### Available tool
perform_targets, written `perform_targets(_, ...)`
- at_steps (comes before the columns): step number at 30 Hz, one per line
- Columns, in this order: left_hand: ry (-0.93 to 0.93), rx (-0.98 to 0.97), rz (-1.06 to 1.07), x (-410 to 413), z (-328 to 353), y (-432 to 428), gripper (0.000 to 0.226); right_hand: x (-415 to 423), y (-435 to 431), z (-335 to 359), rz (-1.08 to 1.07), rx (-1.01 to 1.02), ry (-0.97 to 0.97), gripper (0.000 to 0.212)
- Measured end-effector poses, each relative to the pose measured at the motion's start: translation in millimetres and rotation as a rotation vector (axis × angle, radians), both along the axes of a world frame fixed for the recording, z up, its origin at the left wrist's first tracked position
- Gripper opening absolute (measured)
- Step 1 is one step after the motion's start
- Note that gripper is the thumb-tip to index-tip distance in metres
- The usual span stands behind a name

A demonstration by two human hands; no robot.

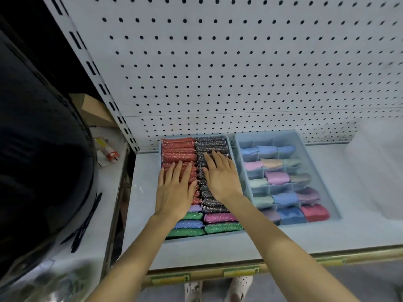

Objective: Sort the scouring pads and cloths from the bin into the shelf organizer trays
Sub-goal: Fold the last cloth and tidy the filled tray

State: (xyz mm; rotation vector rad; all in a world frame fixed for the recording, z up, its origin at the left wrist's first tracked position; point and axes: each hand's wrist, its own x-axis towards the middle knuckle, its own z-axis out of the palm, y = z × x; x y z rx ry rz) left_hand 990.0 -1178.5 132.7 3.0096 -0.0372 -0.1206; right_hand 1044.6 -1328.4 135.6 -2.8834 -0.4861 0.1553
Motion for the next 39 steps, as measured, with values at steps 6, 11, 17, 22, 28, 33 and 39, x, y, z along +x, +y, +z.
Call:
perform_targets(6, 0.100, -0.007, 0.018, 9.6, 8.6, -2.7, 0.065, 12.5, -13.0, 9.6, 0.062, 0.104, 0.102, 0.054)
perform_targets(11, -0.009, -0.177, 0.085, 14.9, 34.3, -49.3, 0.057, 13.5, -73.8, 37.2, -0.011, 0.240, 0.025, 0.050)
perform_targets(17, -0.058, -0.572, -0.052, 27.9, 69.4, -196.2, 0.050, 30.3, -233.2, 79.1, -0.171, 0.360, -0.029, 0.051)
perform_targets(22, -0.044, -0.839, -0.065, 28.1, 79.2, -353.0, 0.049, 41.4, -408.1, 91.8, -0.355, 0.366, -0.151, 0.043)
perform_targets(28, 0.179, -1.028, 0.147, 48.8, 69.9, -483.8, 0.068, 49.7, -579.7, 85.6, -0.512, 0.235, -0.175, 0.041)
perform_targets(33, 0.296, -1.138, 0.335, 61.5, 66.2, -533.7, 0.075, 62.3, -673.1, 73.9, -0.642, 0.102, -0.148, 0.048)
perform_targets(39, 0.283, -1.193, 0.480, 66.8, 57.9, -554.4, 0.056, 68.8, -744.7, 58.7, -0.765, 0.004, -0.069, 0.060)
